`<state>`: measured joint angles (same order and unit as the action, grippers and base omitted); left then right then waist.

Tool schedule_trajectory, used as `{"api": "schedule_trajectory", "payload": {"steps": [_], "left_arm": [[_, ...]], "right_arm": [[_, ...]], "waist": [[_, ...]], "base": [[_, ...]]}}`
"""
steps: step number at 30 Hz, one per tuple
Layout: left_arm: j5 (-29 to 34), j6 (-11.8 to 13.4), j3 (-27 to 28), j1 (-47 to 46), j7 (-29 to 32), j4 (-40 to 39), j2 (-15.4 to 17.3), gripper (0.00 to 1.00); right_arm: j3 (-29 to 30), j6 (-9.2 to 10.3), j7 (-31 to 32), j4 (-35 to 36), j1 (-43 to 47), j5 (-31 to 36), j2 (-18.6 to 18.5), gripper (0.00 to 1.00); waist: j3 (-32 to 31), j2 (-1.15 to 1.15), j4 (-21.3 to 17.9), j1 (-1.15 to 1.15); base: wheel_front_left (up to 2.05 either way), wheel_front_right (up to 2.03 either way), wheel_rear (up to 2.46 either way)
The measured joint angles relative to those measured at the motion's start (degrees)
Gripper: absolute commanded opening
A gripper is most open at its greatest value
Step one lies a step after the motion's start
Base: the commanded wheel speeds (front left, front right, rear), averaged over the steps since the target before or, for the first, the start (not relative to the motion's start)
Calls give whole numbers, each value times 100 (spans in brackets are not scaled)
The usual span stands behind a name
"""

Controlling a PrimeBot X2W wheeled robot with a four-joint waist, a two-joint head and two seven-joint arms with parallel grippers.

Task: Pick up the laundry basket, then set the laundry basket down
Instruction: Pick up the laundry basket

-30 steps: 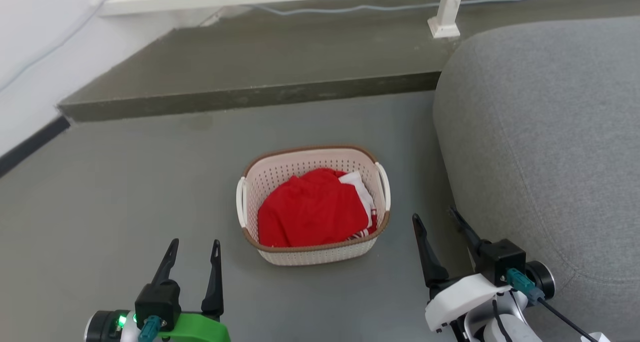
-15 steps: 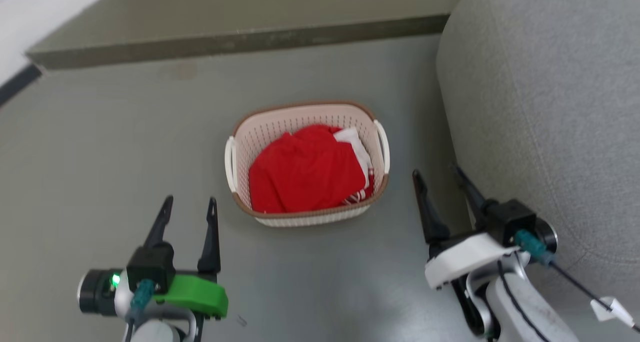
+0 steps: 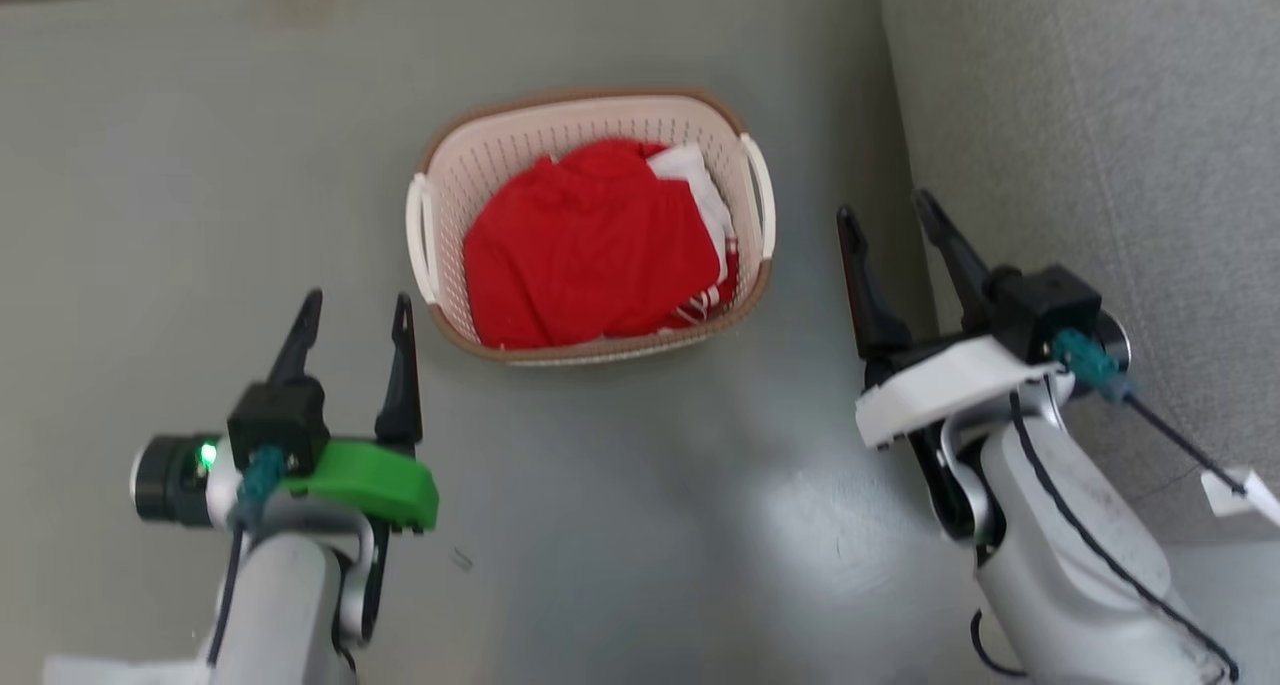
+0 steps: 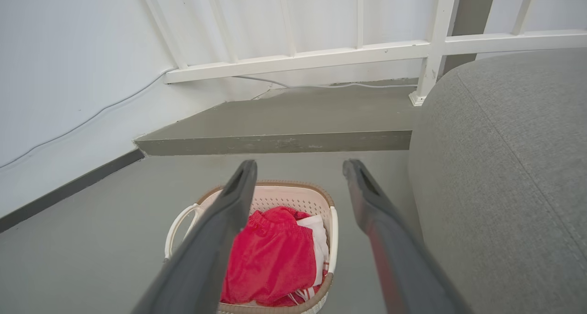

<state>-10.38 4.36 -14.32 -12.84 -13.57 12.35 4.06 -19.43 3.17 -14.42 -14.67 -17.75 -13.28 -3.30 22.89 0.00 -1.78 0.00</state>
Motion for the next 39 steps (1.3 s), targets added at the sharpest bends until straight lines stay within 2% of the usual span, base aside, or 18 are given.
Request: {"api": "schedule_trajectory", "payload": {"steps": [12,26,39], "left_arm": [[-46,-200,67,-1309,352,719,-9,100],[-90,-338,76,-2752,687,1613,-92,100],[-194,-383,142,-3773,864,2409,-149,100]], "right_arm": [[70,-164,47,-994,-1244,-34,-18,100],[257,-164,548,-2054,-2769,-105,-29,100],[282,-158,803,-2876,-3756,-257,-40,100]], "waist": [[972,0,-80,1],[2019,0,-35,1],[2964,0,81,0]], "base": [[0,0,0],[0,0,0],[0,0,0]]}}
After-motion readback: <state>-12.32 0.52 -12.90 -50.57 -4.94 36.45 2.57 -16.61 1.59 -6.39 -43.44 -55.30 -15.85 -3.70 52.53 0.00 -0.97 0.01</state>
